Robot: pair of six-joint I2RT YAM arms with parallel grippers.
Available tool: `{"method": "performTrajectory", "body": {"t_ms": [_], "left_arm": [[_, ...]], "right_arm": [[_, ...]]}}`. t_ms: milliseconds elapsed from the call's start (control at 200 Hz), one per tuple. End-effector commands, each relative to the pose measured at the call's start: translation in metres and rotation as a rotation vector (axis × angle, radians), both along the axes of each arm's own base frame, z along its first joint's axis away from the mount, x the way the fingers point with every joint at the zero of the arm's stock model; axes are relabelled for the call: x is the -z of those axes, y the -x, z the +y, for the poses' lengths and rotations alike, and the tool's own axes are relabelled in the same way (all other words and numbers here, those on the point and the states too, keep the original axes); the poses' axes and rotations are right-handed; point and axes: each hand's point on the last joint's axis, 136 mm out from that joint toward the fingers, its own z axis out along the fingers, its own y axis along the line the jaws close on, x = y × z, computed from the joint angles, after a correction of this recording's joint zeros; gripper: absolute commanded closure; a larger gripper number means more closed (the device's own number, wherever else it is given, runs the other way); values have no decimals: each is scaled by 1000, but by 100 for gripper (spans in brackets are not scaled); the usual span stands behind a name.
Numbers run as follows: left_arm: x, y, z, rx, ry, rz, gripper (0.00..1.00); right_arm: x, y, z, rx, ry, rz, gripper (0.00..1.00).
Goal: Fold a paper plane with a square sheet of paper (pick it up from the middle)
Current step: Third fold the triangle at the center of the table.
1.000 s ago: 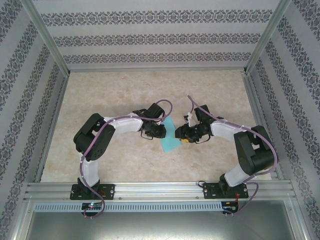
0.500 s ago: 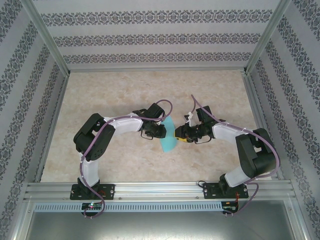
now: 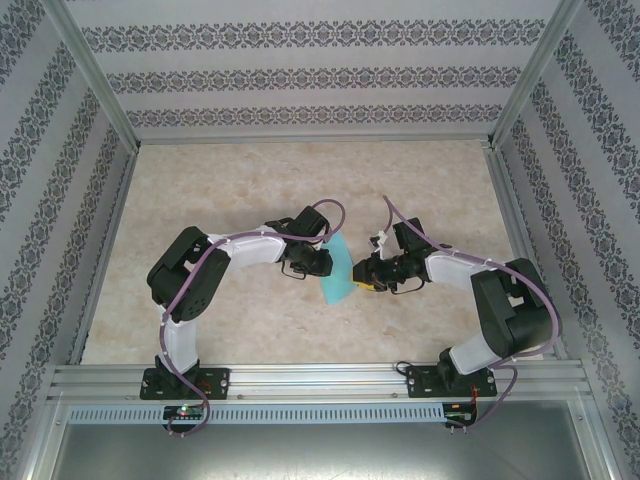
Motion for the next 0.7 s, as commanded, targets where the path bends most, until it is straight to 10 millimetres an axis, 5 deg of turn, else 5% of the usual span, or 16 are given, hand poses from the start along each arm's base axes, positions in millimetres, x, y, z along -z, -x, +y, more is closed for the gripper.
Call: {"method": "performTrajectory", "body": {"t_ms": [0, 355, 694], "left_arm": [[17, 14, 12, 22, -55, 49, 76], [17, 14, 11, 24, -49, 53, 76], [14, 13, 7, 26, -27, 56, 75]], "right_arm": [[2, 5, -5, -3, 24, -4, 75], [-3, 5, -5, 3, 12, -10, 88], [-7, -16, 12, 26, -37, -27, 93]]}}
